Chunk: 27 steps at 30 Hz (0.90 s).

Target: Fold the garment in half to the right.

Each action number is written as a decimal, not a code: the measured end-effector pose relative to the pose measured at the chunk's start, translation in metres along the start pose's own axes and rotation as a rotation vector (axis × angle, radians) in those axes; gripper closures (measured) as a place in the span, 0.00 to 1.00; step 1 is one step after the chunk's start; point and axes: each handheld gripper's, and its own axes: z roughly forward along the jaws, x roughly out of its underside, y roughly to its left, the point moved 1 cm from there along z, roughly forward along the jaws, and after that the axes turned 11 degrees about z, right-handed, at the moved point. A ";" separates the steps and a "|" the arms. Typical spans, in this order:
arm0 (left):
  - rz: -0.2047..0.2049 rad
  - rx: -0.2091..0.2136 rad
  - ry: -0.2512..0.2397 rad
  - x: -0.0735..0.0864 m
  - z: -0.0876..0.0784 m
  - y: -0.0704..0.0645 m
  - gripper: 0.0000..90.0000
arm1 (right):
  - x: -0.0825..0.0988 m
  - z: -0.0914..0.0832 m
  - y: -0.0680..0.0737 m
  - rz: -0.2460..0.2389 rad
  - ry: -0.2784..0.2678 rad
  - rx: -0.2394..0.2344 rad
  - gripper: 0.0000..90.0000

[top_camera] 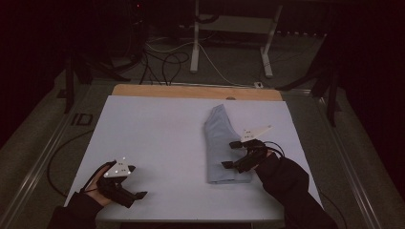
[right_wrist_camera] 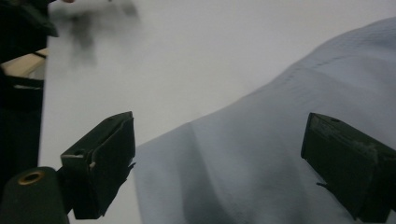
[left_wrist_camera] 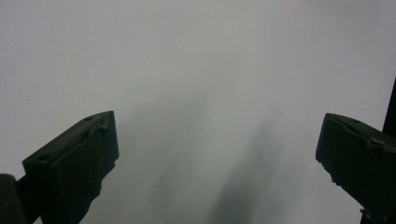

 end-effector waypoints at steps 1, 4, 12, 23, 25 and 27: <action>0.002 0.001 0.002 0.000 0.000 0.000 0.00 | 0.000 -0.001 -0.001 0.004 -0.008 0.009 0.11; 0.000 0.004 0.000 0.001 0.000 0.000 0.00 | 0.004 -0.009 -0.004 0.011 -0.032 0.052 0.11; -0.001 -0.001 -0.007 0.001 -0.003 0.001 0.00 | 0.017 -0.016 -0.011 0.034 -0.055 0.100 0.11; -0.009 -0.002 -0.016 0.002 -0.003 0.002 0.00 | 0.050 -0.028 -0.020 0.095 -0.071 0.149 0.11; -0.007 -0.006 -0.012 0.002 -0.003 0.002 0.00 | 0.056 -0.031 -0.021 0.107 -0.074 0.159 0.11; -0.013 -0.004 -0.018 0.002 -0.003 0.002 0.00 | 0.062 -0.034 -0.022 0.112 -0.081 0.167 0.11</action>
